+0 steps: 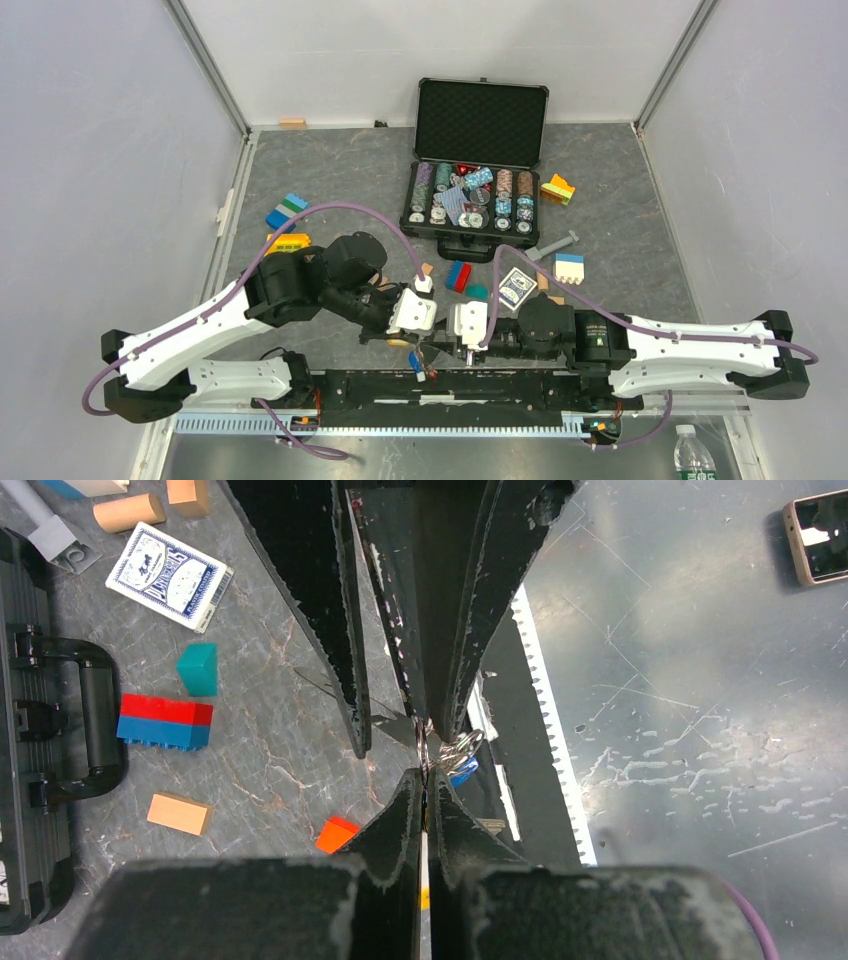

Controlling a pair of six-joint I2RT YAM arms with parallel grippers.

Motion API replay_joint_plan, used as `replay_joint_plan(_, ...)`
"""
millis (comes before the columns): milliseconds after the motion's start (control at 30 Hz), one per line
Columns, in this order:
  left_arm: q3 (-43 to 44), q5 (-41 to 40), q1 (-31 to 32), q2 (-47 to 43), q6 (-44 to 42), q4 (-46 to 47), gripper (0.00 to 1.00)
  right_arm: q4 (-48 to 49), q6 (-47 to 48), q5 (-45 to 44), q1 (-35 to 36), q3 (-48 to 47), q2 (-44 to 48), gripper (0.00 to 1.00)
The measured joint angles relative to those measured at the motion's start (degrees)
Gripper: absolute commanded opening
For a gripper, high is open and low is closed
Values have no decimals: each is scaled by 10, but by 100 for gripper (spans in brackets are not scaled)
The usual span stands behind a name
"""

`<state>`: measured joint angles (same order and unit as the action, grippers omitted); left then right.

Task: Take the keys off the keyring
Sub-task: Remove the key from the keyring.

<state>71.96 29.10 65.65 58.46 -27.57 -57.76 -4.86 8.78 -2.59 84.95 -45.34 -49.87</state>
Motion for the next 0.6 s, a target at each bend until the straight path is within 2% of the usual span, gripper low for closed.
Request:
replay_joint_plan(167, 0, 0, 0, 0, 0, 0, 2, 11, 0, 0, 0, 0, -9, 28)
replay_joint_plan(467, 0, 0, 0, 0, 0, 0, 2, 14, 0, 0, 0, 0, -17, 25)
replay_joint_plan(600, 0, 0, 0, 0, 0, 0, 2, 14, 1, 0, 0, 0, -20, 18)
